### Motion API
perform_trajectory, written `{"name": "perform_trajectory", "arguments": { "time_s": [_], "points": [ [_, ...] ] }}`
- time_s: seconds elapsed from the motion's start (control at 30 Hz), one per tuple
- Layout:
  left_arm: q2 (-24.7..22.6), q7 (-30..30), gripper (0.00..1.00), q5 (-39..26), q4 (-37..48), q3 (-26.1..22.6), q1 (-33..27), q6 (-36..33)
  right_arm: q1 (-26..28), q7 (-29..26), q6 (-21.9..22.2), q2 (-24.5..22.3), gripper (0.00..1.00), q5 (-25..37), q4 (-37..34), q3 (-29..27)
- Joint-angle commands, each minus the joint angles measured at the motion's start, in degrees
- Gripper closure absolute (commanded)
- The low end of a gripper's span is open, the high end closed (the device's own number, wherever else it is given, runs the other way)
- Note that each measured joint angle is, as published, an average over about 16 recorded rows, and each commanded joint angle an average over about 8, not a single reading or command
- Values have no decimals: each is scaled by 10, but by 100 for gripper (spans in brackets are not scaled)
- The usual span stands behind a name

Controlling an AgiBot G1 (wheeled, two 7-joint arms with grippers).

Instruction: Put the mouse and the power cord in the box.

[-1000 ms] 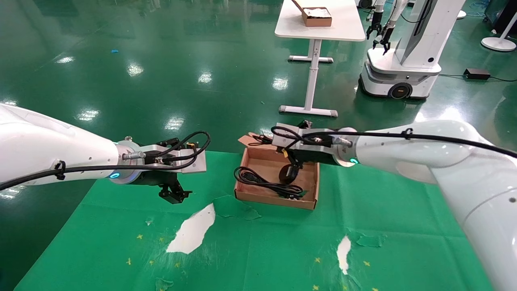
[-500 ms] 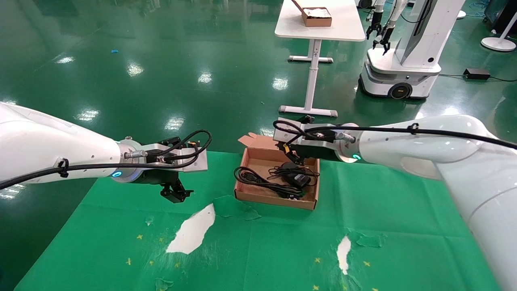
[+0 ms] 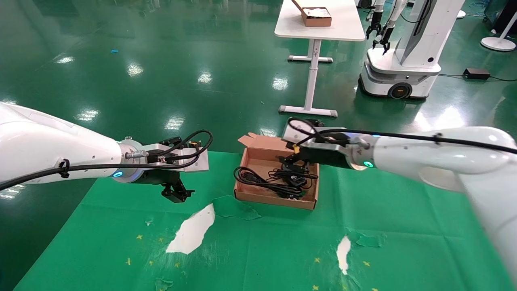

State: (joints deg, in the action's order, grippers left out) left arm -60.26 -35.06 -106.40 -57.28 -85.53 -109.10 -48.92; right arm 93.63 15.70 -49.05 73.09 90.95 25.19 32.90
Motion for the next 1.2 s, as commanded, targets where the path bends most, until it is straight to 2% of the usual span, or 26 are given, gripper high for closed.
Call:
{"name": "perform_trajectory", "arguments": {
  "time_s": [0.03, 0.3, 0.43, 1.2],
  "points": [
    [0, 0, 0, 0, 0, 0, 0, 0, -12, -10, -14, -14, 0, -18, 18, -6],
    [1, 0, 0, 1, 0, 1, 1, -1, -61, -50, -69, -72, 0, -93, 92, -32],
    [8, 6, 0, 18, -6, 20, 14, -11, -85, -70, -97, -101, 0, -130, 128, -45],
    [103, 98, 0, 261, -67, 282, 193, -149, -225, -186, -257, -267, 0, -345, 340, -118]
  ]
}}
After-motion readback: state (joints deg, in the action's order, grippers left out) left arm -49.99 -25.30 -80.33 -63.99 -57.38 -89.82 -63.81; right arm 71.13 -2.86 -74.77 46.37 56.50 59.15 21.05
